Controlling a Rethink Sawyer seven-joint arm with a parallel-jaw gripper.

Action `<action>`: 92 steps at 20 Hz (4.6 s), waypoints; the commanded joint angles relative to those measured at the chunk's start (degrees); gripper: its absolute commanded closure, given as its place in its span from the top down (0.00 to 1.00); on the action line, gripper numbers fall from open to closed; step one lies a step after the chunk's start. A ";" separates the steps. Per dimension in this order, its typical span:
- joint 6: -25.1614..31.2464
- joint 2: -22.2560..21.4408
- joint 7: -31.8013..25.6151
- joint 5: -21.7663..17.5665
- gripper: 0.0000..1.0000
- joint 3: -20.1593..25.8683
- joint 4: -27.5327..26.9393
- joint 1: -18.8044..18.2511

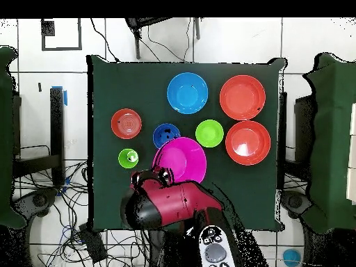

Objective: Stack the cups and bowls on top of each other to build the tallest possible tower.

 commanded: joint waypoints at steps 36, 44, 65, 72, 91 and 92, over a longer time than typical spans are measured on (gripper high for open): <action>30.74 12.15 -8.24 3.24 0.00 13.18 -38.99 0.63; 29.92 12.22 -6.90 3.04 0.00 12.84 -38.26 -0.17; 28.13 13.44 -12.06 -1.14 0.00 16.26 -37.80 -7.16; 28.76 14.12 -12.75 -1.87 0.00 17.93 -38.26 -9.34; 36.82 15.85 -18.93 -3.00 0.00 22.86 -44.31 -12.95; 37.43 16.05 -19.67 -3.40 0.00 23.24 -44.91 -13.11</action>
